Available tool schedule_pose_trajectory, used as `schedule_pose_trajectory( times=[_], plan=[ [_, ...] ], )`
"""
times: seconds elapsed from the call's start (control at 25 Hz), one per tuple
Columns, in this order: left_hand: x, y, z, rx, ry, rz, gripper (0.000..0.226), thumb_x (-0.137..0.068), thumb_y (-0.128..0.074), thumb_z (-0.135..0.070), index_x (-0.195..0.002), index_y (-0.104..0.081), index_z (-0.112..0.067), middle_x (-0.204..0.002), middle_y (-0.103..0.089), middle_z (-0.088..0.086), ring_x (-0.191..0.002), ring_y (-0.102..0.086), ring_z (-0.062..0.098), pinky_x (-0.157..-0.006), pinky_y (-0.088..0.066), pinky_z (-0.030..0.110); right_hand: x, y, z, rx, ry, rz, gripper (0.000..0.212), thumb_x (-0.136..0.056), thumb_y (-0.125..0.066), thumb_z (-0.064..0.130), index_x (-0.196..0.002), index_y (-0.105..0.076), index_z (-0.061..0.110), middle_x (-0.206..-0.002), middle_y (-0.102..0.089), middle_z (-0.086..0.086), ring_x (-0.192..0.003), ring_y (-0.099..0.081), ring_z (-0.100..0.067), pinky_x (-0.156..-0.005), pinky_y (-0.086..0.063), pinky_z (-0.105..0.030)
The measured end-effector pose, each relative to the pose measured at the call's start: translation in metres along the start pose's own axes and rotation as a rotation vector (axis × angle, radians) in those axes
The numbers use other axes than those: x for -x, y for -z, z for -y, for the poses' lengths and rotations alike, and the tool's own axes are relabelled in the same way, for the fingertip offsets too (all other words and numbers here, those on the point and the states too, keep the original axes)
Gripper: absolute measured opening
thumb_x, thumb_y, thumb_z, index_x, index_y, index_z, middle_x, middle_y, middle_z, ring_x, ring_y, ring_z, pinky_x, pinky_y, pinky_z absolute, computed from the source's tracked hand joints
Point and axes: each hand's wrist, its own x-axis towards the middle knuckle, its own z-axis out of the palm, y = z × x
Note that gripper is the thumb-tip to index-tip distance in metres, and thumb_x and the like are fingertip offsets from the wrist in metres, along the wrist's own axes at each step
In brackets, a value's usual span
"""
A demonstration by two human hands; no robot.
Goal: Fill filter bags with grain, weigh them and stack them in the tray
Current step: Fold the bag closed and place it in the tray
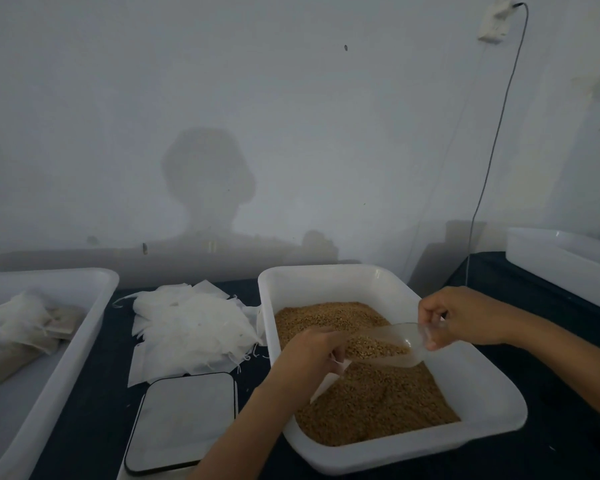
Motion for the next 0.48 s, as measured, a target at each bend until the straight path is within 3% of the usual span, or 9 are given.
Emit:
schedule_pose_trajectory(
  times=[0.16,0.48],
  plan=[
    [0.002,0.001,-0.001,0.026,0.026,-0.007,0.013,-0.083,-0.068,-0.014,-0.086,-0.064,-0.002,-0.095,-0.063,0.009,-0.089,-0.054,0.019,-0.066,-0.029,0.008,-0.005,0.003,0.010,0.078,-0.005,0.030,0.018,-0.075,-0.079,0.024,-0.070,-0.062,0.026,-0.086,-0.068,0.007,-0.089,-0.062,-0.008,-0.085,-0.050,-0.029],
    [0.001,0.000,0.000,0.038,0.054,0.009,0.012,-0.082,-0.070,-0.015,-0.085,-0.065,-0.003,-0.098,-0.063,0.007,-0.090,-0.052,0.016,-0.075,-0.037,0.020,-0.005,0.006,0.018,0.157,-0.031,0.075,0.016,-0.075,-0.079,0.025,-0.075,-0.063,0.023,-0.093,-0.068,-0.001,-0.094,-0.062,-0.015,-0.089,-0.050,-0.035]
  ],
)
